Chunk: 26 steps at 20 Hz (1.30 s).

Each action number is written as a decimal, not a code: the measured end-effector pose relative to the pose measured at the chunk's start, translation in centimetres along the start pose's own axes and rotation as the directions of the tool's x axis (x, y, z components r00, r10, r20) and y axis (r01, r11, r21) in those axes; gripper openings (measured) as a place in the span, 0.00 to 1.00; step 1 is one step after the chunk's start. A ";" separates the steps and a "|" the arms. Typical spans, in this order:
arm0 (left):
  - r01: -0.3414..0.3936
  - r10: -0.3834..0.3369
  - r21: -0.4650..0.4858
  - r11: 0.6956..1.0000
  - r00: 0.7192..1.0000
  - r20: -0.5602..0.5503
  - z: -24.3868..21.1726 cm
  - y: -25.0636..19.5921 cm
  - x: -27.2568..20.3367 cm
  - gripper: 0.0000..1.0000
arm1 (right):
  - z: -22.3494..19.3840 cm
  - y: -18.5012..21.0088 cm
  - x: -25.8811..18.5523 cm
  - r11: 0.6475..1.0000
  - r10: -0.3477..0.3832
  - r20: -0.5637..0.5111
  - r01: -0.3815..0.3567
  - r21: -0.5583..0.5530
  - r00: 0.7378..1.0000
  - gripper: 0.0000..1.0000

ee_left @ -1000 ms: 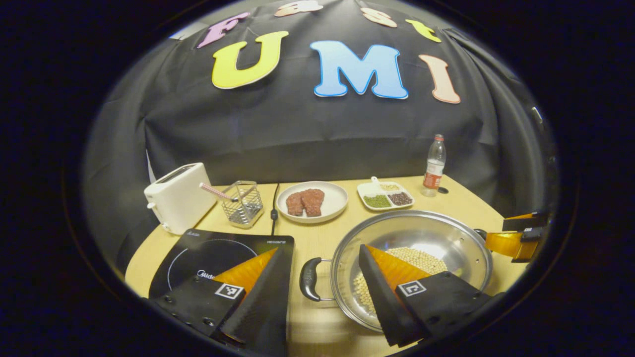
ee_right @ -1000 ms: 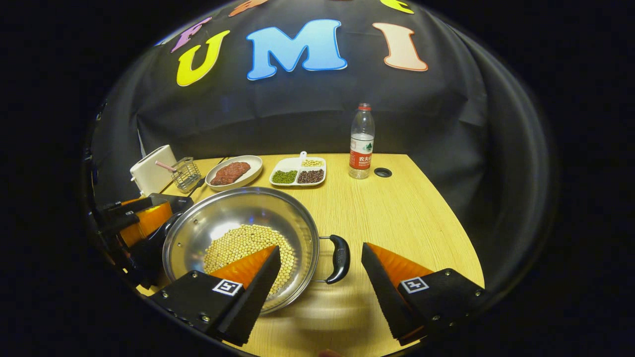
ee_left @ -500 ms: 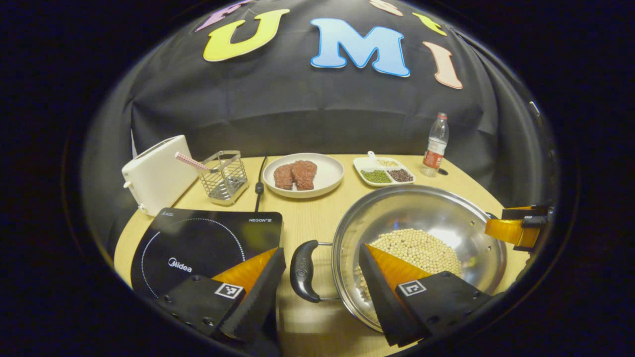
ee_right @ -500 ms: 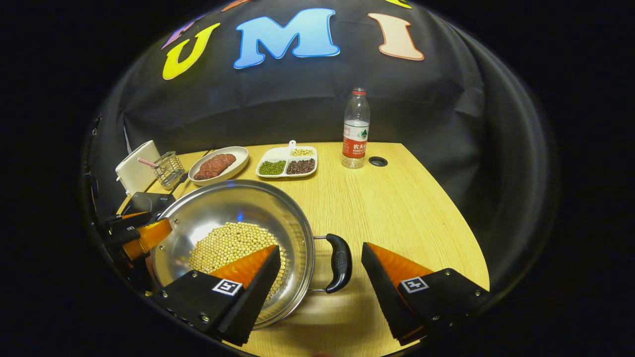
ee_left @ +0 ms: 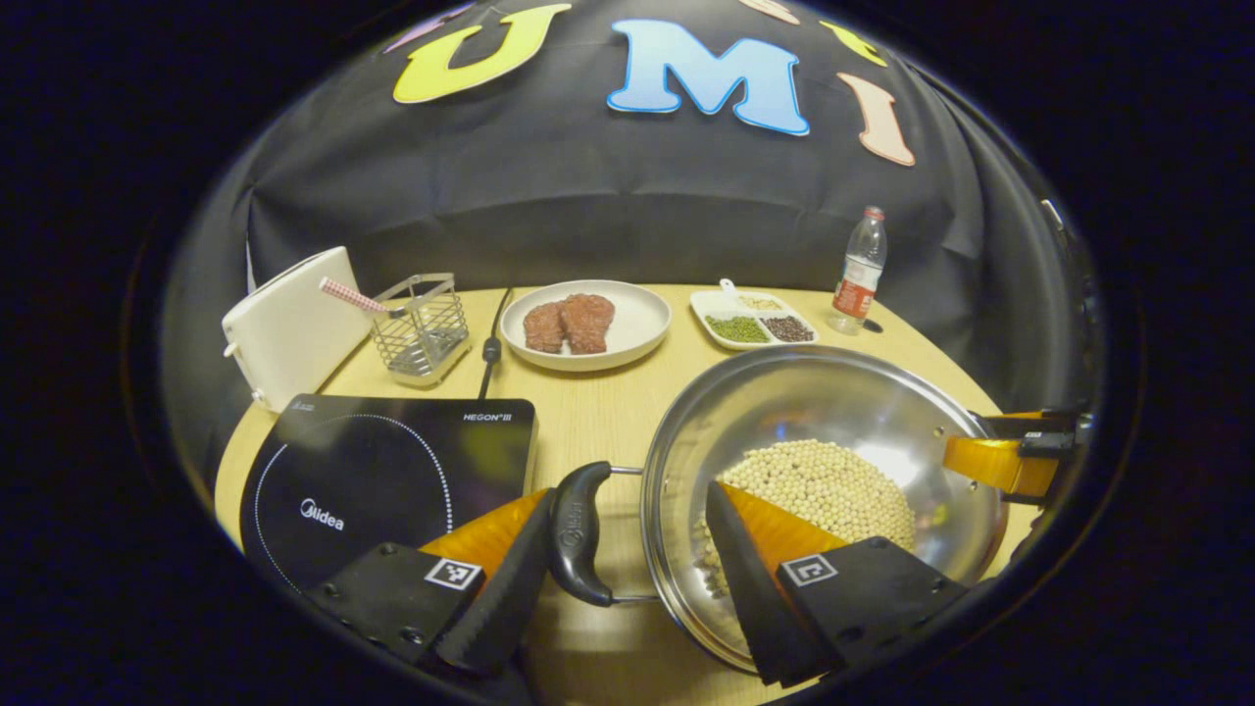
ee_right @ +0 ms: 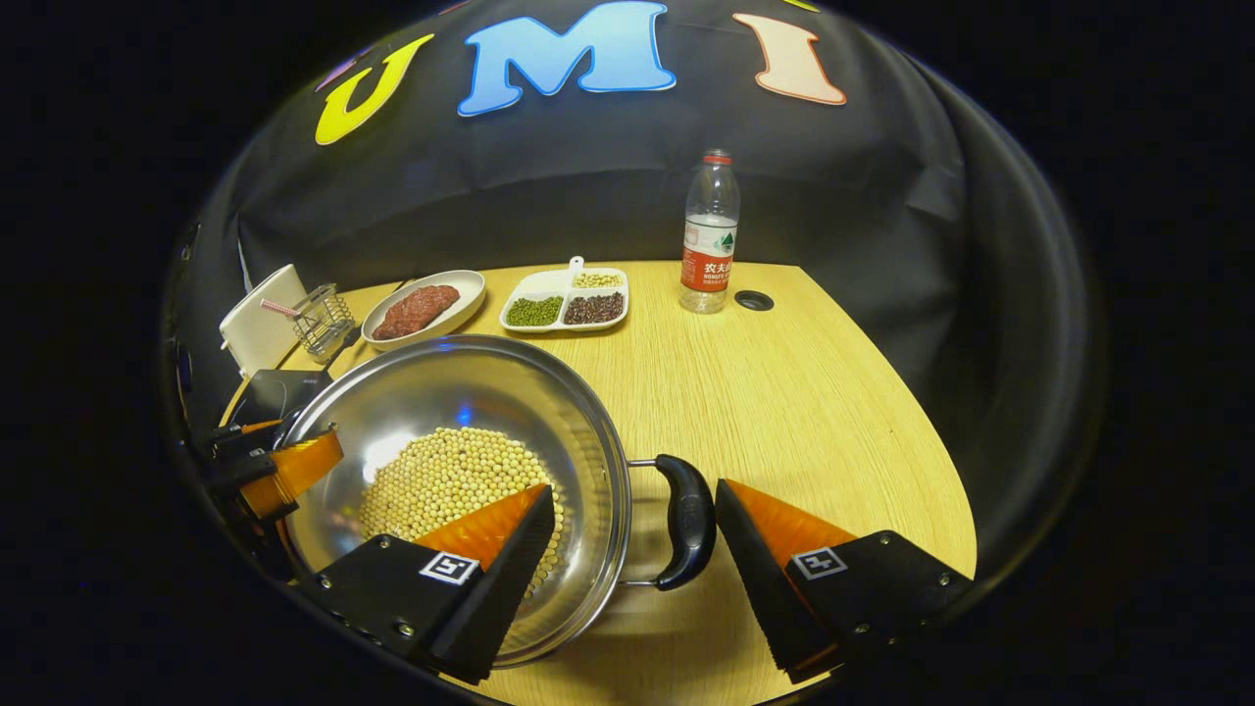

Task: First push the handle of the pot to place it horizontally, then grasp the pot with both hands and set it on the induction cooktop.

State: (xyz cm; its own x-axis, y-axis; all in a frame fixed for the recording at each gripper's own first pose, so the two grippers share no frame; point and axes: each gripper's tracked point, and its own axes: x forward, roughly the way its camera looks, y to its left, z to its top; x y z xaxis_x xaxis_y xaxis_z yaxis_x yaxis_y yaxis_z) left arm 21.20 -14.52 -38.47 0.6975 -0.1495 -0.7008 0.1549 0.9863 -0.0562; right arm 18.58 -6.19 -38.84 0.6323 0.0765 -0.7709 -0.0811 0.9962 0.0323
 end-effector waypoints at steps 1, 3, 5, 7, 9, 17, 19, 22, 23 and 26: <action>-0.007 0.007 -0.002 1.000 1.000 0.000 0.1 0.2 0.1 0.95 | -0.2 0.0 0.2 1.000 0.002 -0.006 -0.002 -0.002 1.000 1.00; -0.019 0.019 -0.003 1.000 1.000 0.000 0.0 0.3 0.0 0.92 | -0.4 -0.1 0.5 1.000 -0.005 -0.014 0.005 -0.002 1.000 0.96; -0.030 0.030 0.002 1.000 1.000 -0.003 -0.1 0.5 0.0 0.88 | -0.5 -0.2 0.7 1.000 -0.005 -0.022 0.006 0.006 1.000 0.92; -0.045 0.045 0.018 0.999 0.999 -0.008 -0.1 0.6 0.4 0.85 | -0.6 -0.4 0.9 1.000 -0.011 -0.027 0.012 0.009 1.000 0.92; -0.065 0.065 0.020 0.998 0.998 -0.004 -0.1 1.2 0.3 0.83 | -0.9 -0.9 1.0 1.000 -0.027 -0.030 0.027 0.011 0.999 0.92; -0.056 0.056 0.001 0.998 0.998 -0.007 -0.4 0.9 0.3 0.72 | -0.9 -1.3 0.7 0.999 -0.034 -0.021 0.034 0.019 0.999 0.62; -0.056 0.056 -0.001 0.998 0.998 -0.004 -0.2 0.8 0.2 0.75 | -0.9 -1.2 0.6 0.998 -0.046 -0.001 0.046 0.030 0.999 0.59; -0.065 0.065 -0.012 0.998 0.998 -0.007 -0.5 0.6 -0.2 0.70 | -0.9 -1.4 0.1 0.999 -0.046 -0.006 0.046 0.014 0.999 0.53; -0.065 0.065 -0.017 0.998 0.998 -0.011 -0.5 0.4 -0.3 0.72 | -0.9 -1.6 0.0 0.999 -0.047 -0.007 0.047 0.011 0.999 0.53; -0.066 0.066 -0.022 0.998 0.998 -0.003 -0.2 -0.3 -1.2 0.65 | -0.7 -2.2 -1.1 0.999 -0.046 -0.001 0.046 0.012 0.999 0.53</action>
State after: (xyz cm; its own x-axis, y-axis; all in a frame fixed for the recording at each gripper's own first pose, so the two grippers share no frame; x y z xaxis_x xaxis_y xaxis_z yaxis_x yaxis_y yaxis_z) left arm 20.11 -14.62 -37.75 0.7038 -0.0843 -0.7054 0.0932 0.9953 -0.0259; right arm 17.54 -8.46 -38.47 0.6350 0.0306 -0.7719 -0.0427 0.9991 0.0045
